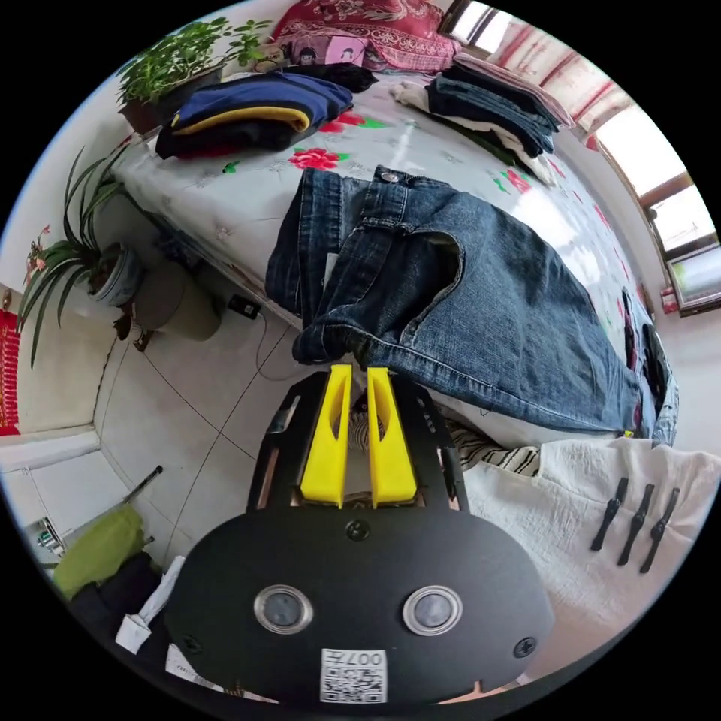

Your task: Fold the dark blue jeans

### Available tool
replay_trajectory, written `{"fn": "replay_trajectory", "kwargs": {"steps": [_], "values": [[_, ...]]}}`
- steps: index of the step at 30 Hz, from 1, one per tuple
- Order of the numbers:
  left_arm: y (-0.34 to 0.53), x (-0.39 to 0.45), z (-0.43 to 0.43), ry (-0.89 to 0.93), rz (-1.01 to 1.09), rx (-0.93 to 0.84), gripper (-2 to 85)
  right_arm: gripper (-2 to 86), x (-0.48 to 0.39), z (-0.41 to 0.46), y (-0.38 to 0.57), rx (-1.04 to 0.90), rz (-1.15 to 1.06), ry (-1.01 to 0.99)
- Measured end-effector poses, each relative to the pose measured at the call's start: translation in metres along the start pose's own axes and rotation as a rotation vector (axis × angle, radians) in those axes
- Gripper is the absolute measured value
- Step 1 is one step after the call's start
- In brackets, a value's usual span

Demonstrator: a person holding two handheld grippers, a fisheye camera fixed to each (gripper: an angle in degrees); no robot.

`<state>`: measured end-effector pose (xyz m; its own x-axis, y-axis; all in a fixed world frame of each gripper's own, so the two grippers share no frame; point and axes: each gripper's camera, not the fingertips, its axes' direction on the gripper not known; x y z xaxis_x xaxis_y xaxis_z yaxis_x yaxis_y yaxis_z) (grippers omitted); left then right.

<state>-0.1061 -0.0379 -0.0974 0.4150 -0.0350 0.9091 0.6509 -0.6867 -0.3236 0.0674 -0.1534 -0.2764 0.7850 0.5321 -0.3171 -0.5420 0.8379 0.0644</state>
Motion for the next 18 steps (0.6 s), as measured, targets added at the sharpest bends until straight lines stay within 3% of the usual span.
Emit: {"fn": "replay_trajectory", "kwargs": {"steps": [2,5,10,15,18], "values": [[0.008,-0.016,-0.013,0.038,-0.071,0.049,4.5,3.5,-0.001,-0.005,0.002,0.027,0.002,-0.011],[0.029,-0.071,-0.023,0.337,-0.345,0.175,8.3,5.5,0.004,-0.004,0.0,0.041,0.041,-0.055],[0.015,-0.101,0.009,0.611,-0.52,0.194,10.6,7.1,0.015,0.014,-0.017,0.059,0.15,-0.154],[-0.038,-0.094,0.008,0.498,-0.537,0.049,5.4,4.4,0.015,0.028,-0.039,0.036,0.254,-0.102],[-0.066,-0.058,-0.057,0.423,-0.251,0.233,4.7,2.4,0.015,0.024,-0.039,0.038,0.225,-0.108]]}}
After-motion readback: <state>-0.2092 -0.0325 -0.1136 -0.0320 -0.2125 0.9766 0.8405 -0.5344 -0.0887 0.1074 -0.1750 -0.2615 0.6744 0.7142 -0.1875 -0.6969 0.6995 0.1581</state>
